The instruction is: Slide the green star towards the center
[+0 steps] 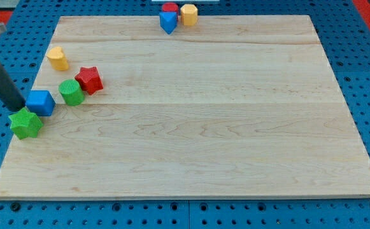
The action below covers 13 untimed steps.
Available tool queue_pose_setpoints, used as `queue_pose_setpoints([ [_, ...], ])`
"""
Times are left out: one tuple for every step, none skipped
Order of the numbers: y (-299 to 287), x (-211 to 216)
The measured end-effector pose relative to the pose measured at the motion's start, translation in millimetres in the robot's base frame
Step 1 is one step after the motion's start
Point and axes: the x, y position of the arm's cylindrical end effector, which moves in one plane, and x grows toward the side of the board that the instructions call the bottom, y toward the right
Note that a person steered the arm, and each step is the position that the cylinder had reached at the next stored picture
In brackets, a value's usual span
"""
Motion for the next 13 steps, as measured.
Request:
queue_pose_setpoints([
  [18,-23],
  [13,-29],
  [-7,-16],
  [-7,-16],
  [-6,39],
  [-7,79],
  [-7,82],
  [-6,78],
  [5,73],
  [35,77],
  [59,79],
  [59,73],
  [59,66],
])
